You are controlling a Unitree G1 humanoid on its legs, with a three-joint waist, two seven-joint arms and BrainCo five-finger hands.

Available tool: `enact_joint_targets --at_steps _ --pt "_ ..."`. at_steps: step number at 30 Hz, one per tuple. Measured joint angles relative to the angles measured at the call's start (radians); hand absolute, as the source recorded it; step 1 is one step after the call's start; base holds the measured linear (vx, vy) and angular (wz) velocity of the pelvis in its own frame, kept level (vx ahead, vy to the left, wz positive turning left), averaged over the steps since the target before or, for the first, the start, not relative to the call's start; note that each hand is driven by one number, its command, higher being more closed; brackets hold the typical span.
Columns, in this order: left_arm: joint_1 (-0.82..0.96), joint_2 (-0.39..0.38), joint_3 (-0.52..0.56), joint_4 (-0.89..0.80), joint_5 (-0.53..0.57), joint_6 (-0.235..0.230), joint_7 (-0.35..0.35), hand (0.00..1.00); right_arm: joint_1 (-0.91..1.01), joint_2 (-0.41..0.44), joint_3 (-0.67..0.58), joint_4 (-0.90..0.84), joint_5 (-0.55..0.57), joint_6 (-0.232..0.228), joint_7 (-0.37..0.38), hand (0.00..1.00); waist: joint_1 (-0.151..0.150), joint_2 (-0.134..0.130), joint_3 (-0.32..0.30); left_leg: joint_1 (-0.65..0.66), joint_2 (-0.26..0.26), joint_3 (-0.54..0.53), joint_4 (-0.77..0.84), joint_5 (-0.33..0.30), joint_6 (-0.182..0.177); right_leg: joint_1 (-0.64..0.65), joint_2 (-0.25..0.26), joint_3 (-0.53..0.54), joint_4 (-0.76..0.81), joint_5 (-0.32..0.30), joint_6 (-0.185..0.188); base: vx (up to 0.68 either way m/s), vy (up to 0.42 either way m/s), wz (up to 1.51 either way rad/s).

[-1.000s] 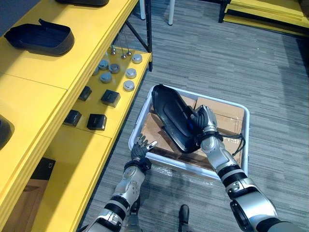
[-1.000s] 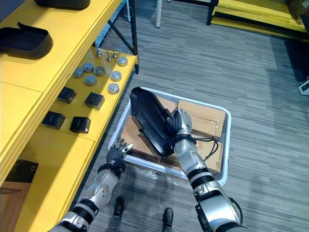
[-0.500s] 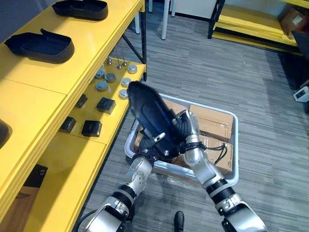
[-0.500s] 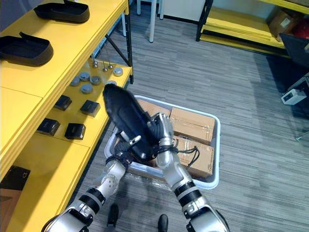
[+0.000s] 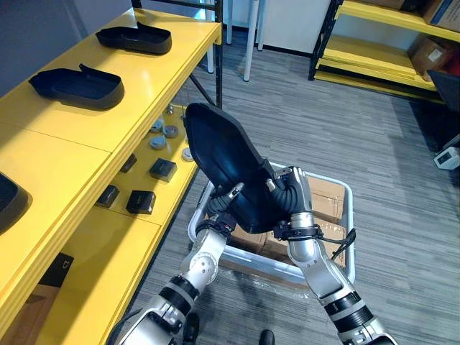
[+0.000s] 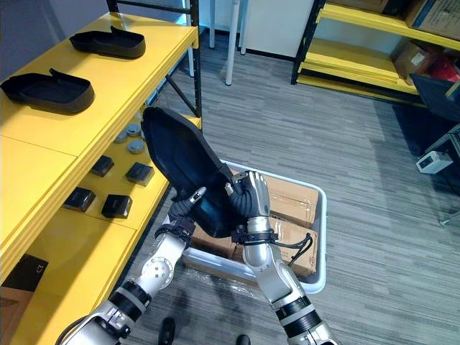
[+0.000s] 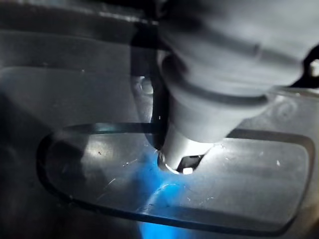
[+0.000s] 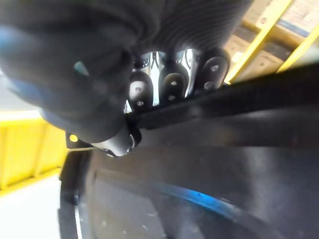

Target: Walk over and take plastic housings, then place them on the shelf

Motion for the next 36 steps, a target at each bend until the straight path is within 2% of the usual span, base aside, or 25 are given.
enact_joint_targets --at_steps 6,7,11,14,17,18,19,20,21,22,23,24,25,27,28,29,30,31,32,33,34,35,36 --pt "0.219 0.014 -0.001 -0.256 0.091 -0.001 0.000 1.00 0.206 -0.003 0.044 -0.222 0.000 -0.035 0.000 1.00 0.003 0.000 -0.055 0.019 -0.005 0.002 0.000 -0.006 -0.007 0.017 -0.004 -0.001 0.001 -0.012 -0.002 0.00 0.005 0.00" --pt "0.265 0.018 -0.002 -0.301 0.141 -0.001 0.000 1.00 0.264 -0.017 0.052 -0.266 0.005 -0.047 0.000 0.00 0.002 0.000 -0.067 0.023 -0.004 0.000 0.000 -0.010 -0.012 0.016 -0.004 -0.002 0.001 -0.020 -0.007 -0.05 0.020 0.00" --pt "0.402 0.023 0.004 -0.372 0.312 0.000 0.001 1.00 0.432 -0.041 0.090 -0.327 0.077 -0.102 0.015 0.00 0.000 0.002 -0.111 0.035 -0.004 -0.003 0.000 -0.018 -0.018 0.030 -0.004 -0.005 0.001 -0.030 -0.006 -0.02 0.012 0.02" --pt "0.469 0.016 0.044 -0.375 0.446 0.003 0.008 1.00 0.494 -0.038 0.112 -0.304 0.159 -0.120 0.061 0.00 -0.001 0.006 -0.119 0.048 -0.005 -0.017 0.000 -0.019 -0.019 0.051 -0.004 -0.019 0.001 -0.031 -0.006 -0.01 0.015 0.14" --pt "0.524 -0.023 0.161 -0.419 0.651 0.006 0.050 1.00 0.509 -0.030 0.156 -0.230 0.245 -0.151 0.129 0.00 0.003 0.014 -0.125 0.044 -0.011 -0.063 0.001 -0.018 -0.018 0.080 -0.002 -0.063 0.001 -0.040 0.002 0.00 0.011 0.42" --pt "0.532 -0.050 0.202 -0.433 0.774 0.006 0.080 1.00 0.514 -0.026 0.169 -0.200 0.269 -0.155 0.157 0.00 0.014 0.021 -0.130 0.032 -0.019 -0.094 0.010 -0.016 -0.017 0.091 -0.004 -0.096 0.003 -0.047 0.002 0.00 0.012 0.73" --pt "0.532 -0.064 0.219 -0.440 0.826 0.006 0.091 1.00 0.513 -0.025 0.177 -0.181 0.275 -0.155 0.173 0.00 0.023 0.025 -0.133 0.019 -0.023 -0.106 0.019 -0.015 -0.015 0.093 -0.006 -0.118 0.005 -0.049 0.001 0.01 0.031 1.00" --pt "0.529 -0.095 0.255 -0.452 0.963 0.003 0.134 1.00 0.511 -0.014 0.186 -0.146 0.276 -0.158 0.191 0.00 0.032 0.035 -0.140 -0.016 -0.030 -0.099 0.033 -0.017 -0.008 0.101 -0.015 -0.170 0.004 -0.053 0.002 0.01 0.054 1.30" --pt "0.525 -0.129 0.286 -0.452 1.088 0.003 0.173 1.00 0.506 0.002 0.184 -0.119 0.276 -0.159 0.199 0.00 0.034 0.046 -0.141 -0.047 -0.018 0.007 0.047 -0.034 0.023 0.115 -0.026 -0.232 0.003 -0.059 0.009 0.03 0.064 1.44" --pt "0.526 -0.143 0.303 -0.451 1.146 0.004 0.189 1.00 0.500 0.013 0.177 -0.109 0.276 -0.159 0.200 0.00 0.036 0.045 -0.141 -0.056 -0.013 0.086 0.060 -0.050 0.050 0.122 -0.041 -0.258 0.003 -0.063 0.014 0.03 0.098 1.32" --pt "0.532 -0.157 0.331 -0.449 1.221 0.006 0.216 1.00 0.485 0.024 0.162 -0.094 0.276 -0.161 0.200 0.00 0.041 0.043 -0.140 -0.067 -0.002 0.210 0.085 -0.068 0.078 0.129 -0.066 -0.285 0.004 -0.071 0.024 0.06 0.125 1.05" --pt "0.549 -0.167 0.386 -0.451 1.344 0.014 0.269 1.00 0.462 0.036 0.123 -0.086 0.274 -0.161 0.199 0.00 0.061 0.051 -0.145 -0.070 0.025 0.401 0.124 -0.079 0.093 0.148 -0.091 -0.313 0.004 -0.090 0.052 0.07 0.124 0.83" --pt "0.558 -0.169 0.410 -0.453 1.383 0.018 0.285 1.00 0.457 0.041 0.104 -0.086 0.274 -0.162 0.199 0.00 0.067 0.053 -0.149 -0.067 0.030 0.445 0.129 -0.075 0.096 0.156 -0.102 -0.322 0.004 -0.094 0.058 0.12 0.127 0.66" --pt "0.602 -0.167 0.485 -0.492 1.475 0.039 0.323 1.00 0.448 0.065 0.053 -0.099 0.275 -0.163 0.200 0.00 0.071 0.046 -0.158 -0.056 -0.011 0.457 0.113 -0.045 0.111 0.174 -0.139 -0.345 0.007 -0.105 0.073 0.18 0.164 0.41" --pt "0.626 -0.166 0.530 -0.515 1.521 0.053 0.344 1.00 0.449 0.087 0.018 -0.105 0.275 -0.163 0.205 0.00 0.073 0.034 -0.163 -0.049 -0.051 0.451 0.104 -0.035 0.115 0.189 -0.180 -0.369 0.035 -0.116 0.085 0.26 0.191 0.55" --pt "0.632 -0.167 0.546 -0.526 1.548 0.063 0.354 1.00 0.449 0.100 -0.011 -0.105 0.275 -0.163 0.206 0.00 0.064 0.031 -0.163 -0.042 -0.080 0.428 0.104 -0.037 0.116 0.190 -0.218 -0.397 0.100 -0.132 0.100 0.31 0.181 0.81" --pt "0.633 -0.173 0.549 -0.530 1.569 0.071 0.359 1.00 0.451 0.100 -0.044 -0.105 0.276 -0.163 0.206 0.00 0.060 0.040 -0.160 -0.023 -0.099 0.396 0.098 -0.041 0.125 0.180 -0.257 -0.424 0.216 -0.134 0.103 0.38 0.240 1.04" --pt "0.634 -0.174 0.541 -0.543 1.592 0.080 0.359 1.00 0.458 0.098 -0.085 -0.105 0.280 -0.162 0.209 0.00 0.060 0.044 -0.156 0.017 -0.117 0.355 0.090 -0.047 0.134 0.156 -0.317 -0.442 0.409 -0.136 0.089 0.31 0.211 1.10" --pt "0.633 -0.167 0.539 -0.564 1.603 0.080 0.358 1.00 0.456 0.106 -0.108 -0.106 0.284 -0.163 0.212 0.00 0.055 0.029 -0.147 0.050 -0.136 0.322 0.091 -0.065 0.149 0.136 -0.369 -0.426 0.562 -0.119 0.044 0.29 0.231 1.27" --pt "0.632 -0.158 0.542 -0.593 1.617 0.082 0.366 1.00 0.455 0.122 -0.134 -0.106 0.287 -0.163 0.217 0.00 0.036 0.022 -0.141 0.081 -0.147 0.269 0.092 -0.086 0.169 0.093 -0.395 -0.347 0.725 -0.098 -0.019 0.27 0.150 1.11" --pt "0.629 -0.154 0.545 -0.604 1.623 0.082 0.372 1.00 0.453 0.129 -0.143 -0.107 0.289 -0.164 0.221 0.00 0.026 0.019 -0.139 0.089 -0.147 0.239 0.093 -0.093 0.177 0.066 -0.376 -0.288 0.786 -0.135 -0.019 0.26 0.097 1.34" --pt "0.616 -0.145 0.562 -0.614 1.636 0.083 0.384 1.00 0.451 0.148 -0.153 -0.109 0.322 -0.172 0.235 0.00 0.009 0.022 -0.135 0.103 -0.141 0.179 0.091 -0.099 0.188 0.006 -0.300 -0.187 0.845 -0.227 -0.011 0.28 -0.006 1.33" --pt "0.601 -0.142 0.569 -0.615 1.648 0.085 0.396 1.00 0.453 0.155 -0.162 -0.118 0.362 -0.177 0.252 0.00 0.007 0.022 -0.121 0.127 -0.141 0.131 0.088 -0.103 0.189 -0.023 -0.225 -0.119 0.805 -0.282 -0.012 0.20 -0.029 1.32"
